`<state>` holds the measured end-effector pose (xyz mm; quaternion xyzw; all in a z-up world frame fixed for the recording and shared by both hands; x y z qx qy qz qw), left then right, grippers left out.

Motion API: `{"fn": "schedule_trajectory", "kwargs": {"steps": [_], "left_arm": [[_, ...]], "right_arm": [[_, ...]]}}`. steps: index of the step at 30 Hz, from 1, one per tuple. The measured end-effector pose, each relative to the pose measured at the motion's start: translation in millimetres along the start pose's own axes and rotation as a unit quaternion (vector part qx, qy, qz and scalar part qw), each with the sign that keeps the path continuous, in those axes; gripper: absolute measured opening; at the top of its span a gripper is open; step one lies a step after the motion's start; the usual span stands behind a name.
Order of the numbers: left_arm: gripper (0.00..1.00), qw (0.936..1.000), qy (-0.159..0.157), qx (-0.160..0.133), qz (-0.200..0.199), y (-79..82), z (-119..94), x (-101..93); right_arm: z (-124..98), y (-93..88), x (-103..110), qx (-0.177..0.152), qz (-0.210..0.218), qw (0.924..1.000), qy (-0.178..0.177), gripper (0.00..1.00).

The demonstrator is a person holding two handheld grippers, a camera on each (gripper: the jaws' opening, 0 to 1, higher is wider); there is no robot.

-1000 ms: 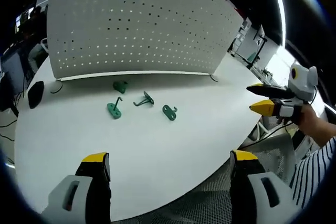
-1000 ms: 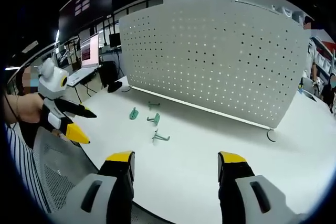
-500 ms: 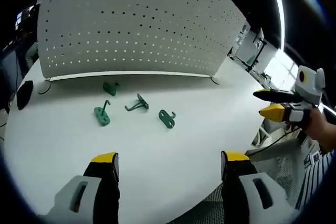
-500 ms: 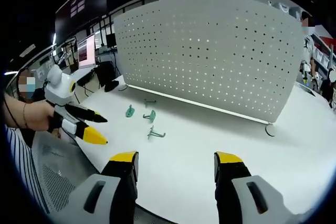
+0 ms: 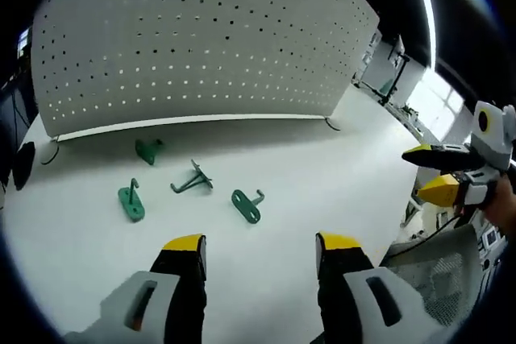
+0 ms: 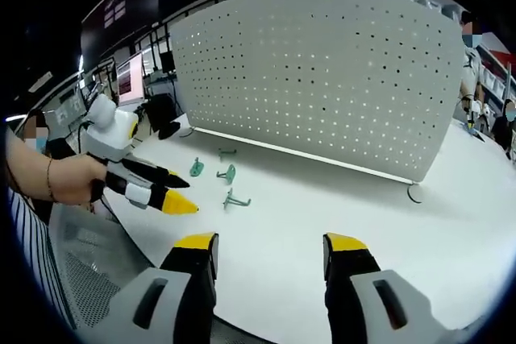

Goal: Insert the hook assembly into the mounting plate slot until the hook locks in place.

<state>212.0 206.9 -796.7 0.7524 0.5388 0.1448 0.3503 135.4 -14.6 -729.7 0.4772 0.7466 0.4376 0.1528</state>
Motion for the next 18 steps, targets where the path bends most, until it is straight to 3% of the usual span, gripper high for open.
{"fn": "schedule_trajectory", "kwargs": {"steps": [5, 18], "left_arm": [[0.54, 0.9996, 0.009, 0.027, -0.003, 2.3, 14.5, -3.3], [0.40, 0.9983, 0.019, 0.054, -0.009, 11.4, 44.7, -10.6]], "right_arm": [[1.3, -1.2, -4.4, 0.004, 0.001, 1.0000, 0.001, 0.48], [4.6, -3.0, -13.0, -0.002, 0.007, 1.0000, 0.002, 0.45]]}}
Point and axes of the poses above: the point that each gripper's makers call its tool centre point, and the gripper's own axes: z roughly forward along the fingers, x roughly to its left, y roughly out of its top, the point moved 8 cm from there along -z, roughly backward along the fingers, and after that the axes turned 13 degrees about y, right-handed, at the moved point
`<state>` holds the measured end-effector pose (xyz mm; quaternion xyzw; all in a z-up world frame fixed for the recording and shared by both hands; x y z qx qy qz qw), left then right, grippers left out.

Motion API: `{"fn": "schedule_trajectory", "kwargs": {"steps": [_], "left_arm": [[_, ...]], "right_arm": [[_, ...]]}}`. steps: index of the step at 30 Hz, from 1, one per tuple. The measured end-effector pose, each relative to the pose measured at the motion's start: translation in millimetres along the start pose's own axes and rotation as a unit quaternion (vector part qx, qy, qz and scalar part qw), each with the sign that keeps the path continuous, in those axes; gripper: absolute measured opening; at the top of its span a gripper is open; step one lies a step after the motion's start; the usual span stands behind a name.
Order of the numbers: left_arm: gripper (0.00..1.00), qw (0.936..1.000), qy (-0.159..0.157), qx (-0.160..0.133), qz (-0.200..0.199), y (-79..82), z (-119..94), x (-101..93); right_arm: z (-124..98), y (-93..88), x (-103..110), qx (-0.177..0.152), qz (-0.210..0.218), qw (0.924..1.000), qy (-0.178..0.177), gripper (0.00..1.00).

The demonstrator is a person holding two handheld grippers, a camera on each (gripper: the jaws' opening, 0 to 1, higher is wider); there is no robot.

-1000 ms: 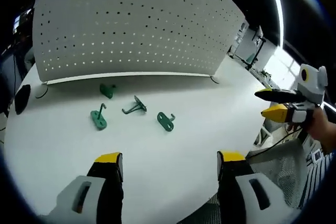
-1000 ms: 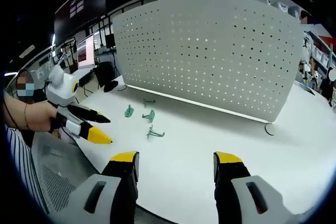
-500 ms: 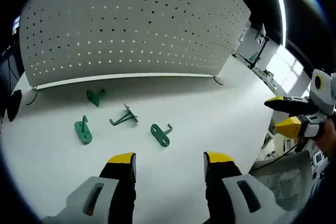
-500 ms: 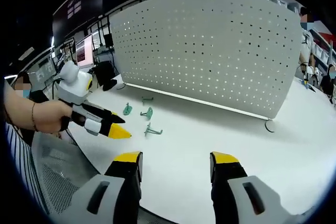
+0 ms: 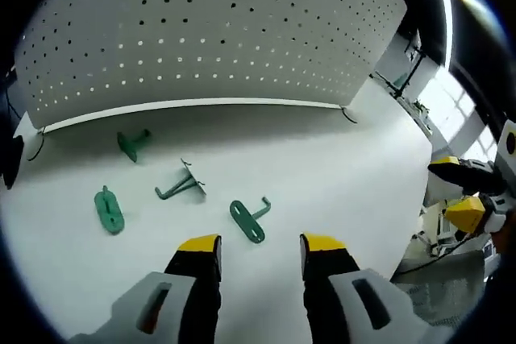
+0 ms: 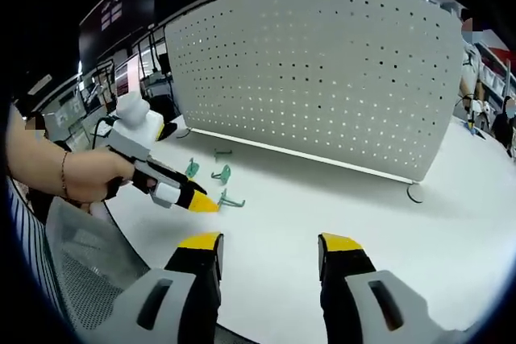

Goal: Insert the hook assembly into the mounting plate slot until the hook locks in place.

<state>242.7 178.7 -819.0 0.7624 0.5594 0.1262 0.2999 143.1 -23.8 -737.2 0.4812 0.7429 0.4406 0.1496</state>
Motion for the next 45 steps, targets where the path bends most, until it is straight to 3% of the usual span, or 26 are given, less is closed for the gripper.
{"fn": "schedule_trajectory", "kwargs": {"steps": [7, 10, 14, 25, 28, 30, 38, 45], "left_arm": [[0.34, 0.9997, 0.008, 0.023, -0.006, 2.9, 12.1, 0.7], [0.25, 0.9996, 0.021, 0.018, 0.005, 3.5, 12.2, 1.2], [0.28, 0.9993, 0.018, 0.032, 0.001, 1.1, 16.9, -2.7], [0.22, 0.9986, 0.027, 0.044, 0.014, 0.6, 25.2, -5.6], [0.18, 0.9982, 0.033, 0.043, 0.024, 1.1, 26.5, -6.1], [0.21, 0.9978, 0.050, 0.033, 0.027, 2.5, 26.7, -2.7], [0.11, 0.9965, 0.056, 0.031, 0.054, 1.6, 26.9, -1.7], [0.08, 0.9966, 0.054, 0.025, 0.057, 2.1, 27.5, -0.2]], "right_arm": [[-2.1, -4.6, -6.9, -0.002, 0.011, 0.9999, -0.006, 0.44], [-2.3, -5.5, -8.3, -0.004, 0.013, 0.9999, -0.007, 0.44], [-2.3, -7.6, -7.4, -0.005, 0.016, 0.9998, -0.007, 0.44], [-4.5, -11.6, -4.1, -0.004, 0.019, 0.9998, -0.002, 0.44], [-3.8, -9.9, -4.6, -0.004, 0.019, 0.9998, -0.002, 0.43], [-3.2, -8.9, -5.6, -0.006, 0.017, 0.9998, -0.002, 0.43], [-1.7, -8.5, -5.8, -0.005, 0.014, 0.9999, 0.001, 0.43], [-1.8, -12.1, -4.7, -0.001, 0.017, 0.9999, 0.002, 0.43]]}}
Point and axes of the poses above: the point that each gripper's makers call its tool centre point, and the gripper's own axes: z roughly forward along the fingers, x roughly to its left, y roughly out of its top, the point moved 8 cm from there along -z, roughly backward along the fingers, and after that the axes turned 13 degrees about y, right-handed, at the moved point
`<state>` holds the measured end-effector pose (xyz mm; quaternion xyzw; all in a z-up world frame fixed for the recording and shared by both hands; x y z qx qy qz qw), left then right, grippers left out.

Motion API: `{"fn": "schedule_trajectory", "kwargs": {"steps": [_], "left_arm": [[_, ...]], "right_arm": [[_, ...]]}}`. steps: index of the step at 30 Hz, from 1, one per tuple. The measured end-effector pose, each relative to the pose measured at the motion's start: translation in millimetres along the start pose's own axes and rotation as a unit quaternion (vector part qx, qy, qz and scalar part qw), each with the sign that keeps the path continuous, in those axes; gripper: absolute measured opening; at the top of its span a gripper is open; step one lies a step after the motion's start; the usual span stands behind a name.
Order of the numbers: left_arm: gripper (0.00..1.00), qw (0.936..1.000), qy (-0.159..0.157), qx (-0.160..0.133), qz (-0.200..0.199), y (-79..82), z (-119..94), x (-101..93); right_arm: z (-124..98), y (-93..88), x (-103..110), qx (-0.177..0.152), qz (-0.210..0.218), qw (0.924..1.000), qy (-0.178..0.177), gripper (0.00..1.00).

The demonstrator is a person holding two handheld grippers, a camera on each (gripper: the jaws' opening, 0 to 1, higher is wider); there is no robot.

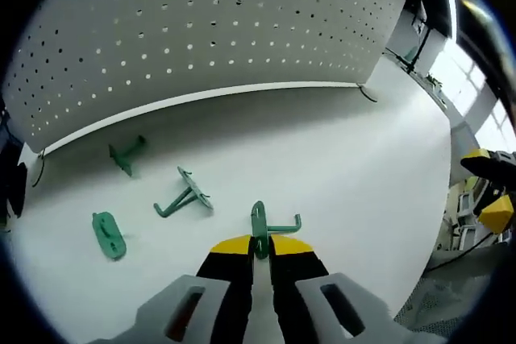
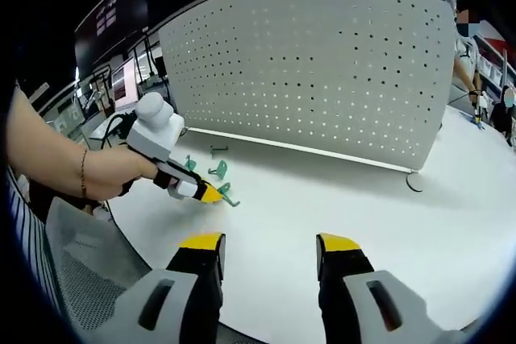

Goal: Insert the hook assembly into the mounting plate slot until the hook locks in place.

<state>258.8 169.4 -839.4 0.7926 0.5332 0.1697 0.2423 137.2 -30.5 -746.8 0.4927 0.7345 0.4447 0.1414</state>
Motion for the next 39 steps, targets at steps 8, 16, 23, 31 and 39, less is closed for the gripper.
{"fn": "schedule_trajectory", "kwargs": {"steps": [8, 16, 23, 31, 39], "left_arm": [[0.04, 0.9993, 0.019, -0.008, 0.032, -2.5, -0.4, 1.5], [0.03, 0.9990, 0.016, -0.012, 0.039, -2.0, -2.0, 5.2], [0.02, 0.9996, -0.007, -0.025, 0.014, 2.8, -6.5, 11.1], [0.02, 0.9986, -0.032, -0.043, 0.001, 10.1, -20.2, 16.9], [0.02, 0.9954, -0.064, -0.062, -0.037, 14.7, -41.4, 20.2]], "right_arm": [[0.2, -0.3, 0.6, -0.001, 0.002, 1.0000, 0.004, 0.42], [-0.3, -1.0, -2.1, 0.000, 0.005, 1.0000, 0.004, 0.42], [1.1, 4.1, -1.8, -0.004, 0.004, 1.0000, 0.007, 0.42], [6.9, 12.6, 2.1, -0.001, 0.002, 0.9999, 0.016, 0.42], [8.9, 26.9, 5.8, -0.014, 0.006, 0.9997, 0.021, 0.42]]}}
Point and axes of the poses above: the point that each gripper's makers call its tool centre point, and the gripper's own axes: z roughly forward along the fingers, x roughly to its left, y roughly out of its top, the point moved 8 cm from there along -z, roughly backward along the fingers, and after that the axes turned 13 degrees about y, right-handed, at the moved point
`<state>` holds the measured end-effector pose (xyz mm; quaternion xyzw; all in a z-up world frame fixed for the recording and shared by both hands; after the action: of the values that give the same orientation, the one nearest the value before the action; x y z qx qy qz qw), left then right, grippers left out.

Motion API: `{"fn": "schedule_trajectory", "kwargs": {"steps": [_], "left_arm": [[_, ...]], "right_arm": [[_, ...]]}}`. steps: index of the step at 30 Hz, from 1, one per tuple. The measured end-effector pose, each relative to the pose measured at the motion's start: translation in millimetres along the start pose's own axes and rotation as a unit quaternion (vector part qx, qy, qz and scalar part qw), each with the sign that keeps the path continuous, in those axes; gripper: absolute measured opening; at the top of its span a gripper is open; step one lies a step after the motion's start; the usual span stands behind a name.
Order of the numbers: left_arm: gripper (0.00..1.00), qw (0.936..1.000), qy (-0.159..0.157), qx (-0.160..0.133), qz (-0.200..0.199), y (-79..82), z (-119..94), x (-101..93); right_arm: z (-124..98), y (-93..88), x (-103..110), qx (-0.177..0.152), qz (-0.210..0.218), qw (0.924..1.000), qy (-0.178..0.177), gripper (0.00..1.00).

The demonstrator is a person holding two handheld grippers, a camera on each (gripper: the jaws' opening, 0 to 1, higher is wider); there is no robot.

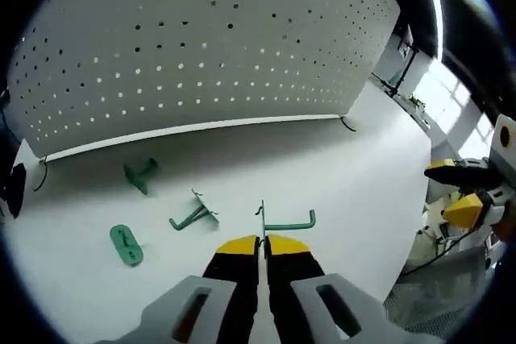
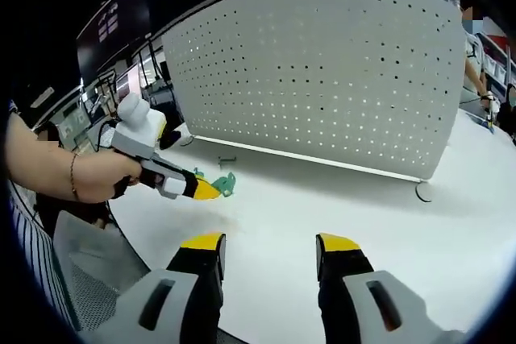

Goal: Insert the hook assembly into the mounting plate slot until the hook locks in place.

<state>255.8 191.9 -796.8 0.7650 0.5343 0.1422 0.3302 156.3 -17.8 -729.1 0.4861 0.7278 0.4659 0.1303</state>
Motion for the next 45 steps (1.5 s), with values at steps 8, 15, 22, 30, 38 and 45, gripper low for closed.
{"fn": "schedule_trajectory", "kwargs": {"steps": [8, 15, 22, 30, 38, 45], "left_arm": [[0.02, 0.9987, -0.004, -0.043, -0.028, 13.4, -30.6, 8.5], [0.02, 0.9967, 0.012, -0.079, -0.016, 21.5, -53.8, 17.3], [0.01, 0.9938, -0.003, -0.109, -0.022, 31.3, -76.0, 15.5], [0.01, 0.9869, -0.032, -0.153, -0.041, 37.6, -97.9, 8.7], [0.01, 0.9811, -0.053, -0.181, -0.044, 40.6, -114.5, 0.0], [0.01, 0.9757, -0.065, -0.206, -0.035, 38.1, -125.4, -7.0]], "right_arm": [[3.6, 13.3, 12.9, -0.005, -0.018, 0.9998, 0.011, 0.42], [7.5, 21.1, 24.5, -0.024, 0.002, 0.9993, 0.029, 0.42], [10.9, 37.4, 36.6, -0.064, 0.057, 0.9946, 0.058, 0.41], [14.0, 66.6, 53.1, -0.122, 0.090, 0.9839, 0.094, 0.41], [23.4, 72.0, 69.1, -0.131, 0.125, 0.9743, 0.134, 0.36], [29.7, 83.9, 83.9, -0.147, 0.143, 0.9651, 0.163, 0.33]]}}
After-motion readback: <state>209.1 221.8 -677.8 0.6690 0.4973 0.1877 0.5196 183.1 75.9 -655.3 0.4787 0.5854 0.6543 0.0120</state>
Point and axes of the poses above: the point that each gripper's makers call its tool centre point, and the gripper's own axes: z roughly forward along the fingers, x roughly to its left, y roughly out of its top, the point moved 8 cm from there along -z, roughly backward along the fingers, and after that the axes turned 13 degrees about y, right-handed, at the moved point
